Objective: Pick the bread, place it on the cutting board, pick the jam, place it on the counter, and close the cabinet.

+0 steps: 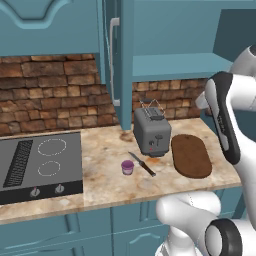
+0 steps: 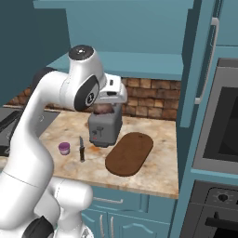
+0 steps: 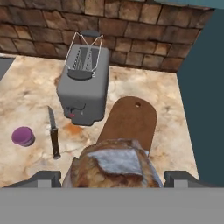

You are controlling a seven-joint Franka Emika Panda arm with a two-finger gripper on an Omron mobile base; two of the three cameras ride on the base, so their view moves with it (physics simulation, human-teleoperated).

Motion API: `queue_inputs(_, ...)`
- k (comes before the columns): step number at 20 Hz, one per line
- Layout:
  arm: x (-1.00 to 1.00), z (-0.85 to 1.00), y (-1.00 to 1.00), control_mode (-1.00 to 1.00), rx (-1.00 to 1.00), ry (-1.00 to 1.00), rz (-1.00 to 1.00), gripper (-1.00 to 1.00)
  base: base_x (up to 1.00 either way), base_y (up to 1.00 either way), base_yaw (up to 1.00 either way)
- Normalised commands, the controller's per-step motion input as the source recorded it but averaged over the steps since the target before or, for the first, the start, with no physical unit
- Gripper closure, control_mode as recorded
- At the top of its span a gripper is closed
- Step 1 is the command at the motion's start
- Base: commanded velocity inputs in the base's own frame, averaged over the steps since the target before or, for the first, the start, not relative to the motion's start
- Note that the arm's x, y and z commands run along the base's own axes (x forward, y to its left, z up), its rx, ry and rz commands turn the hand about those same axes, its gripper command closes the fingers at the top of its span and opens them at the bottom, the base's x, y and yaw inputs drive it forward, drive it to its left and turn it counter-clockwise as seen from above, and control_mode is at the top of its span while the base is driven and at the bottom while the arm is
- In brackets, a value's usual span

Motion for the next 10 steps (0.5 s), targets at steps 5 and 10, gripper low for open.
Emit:
queue_inputs(5, 0.00, -0.23, -0.17, -1.00, 0.00, 0.01, 0.00, 1.00, 0.00, 0.00, 0.00)
queue_inputs(10, 0.00, -0.31, -0.10, -1.00, 0.00, 0.00, -0.01, 1.00, 0.00, 0.00, 0.00)
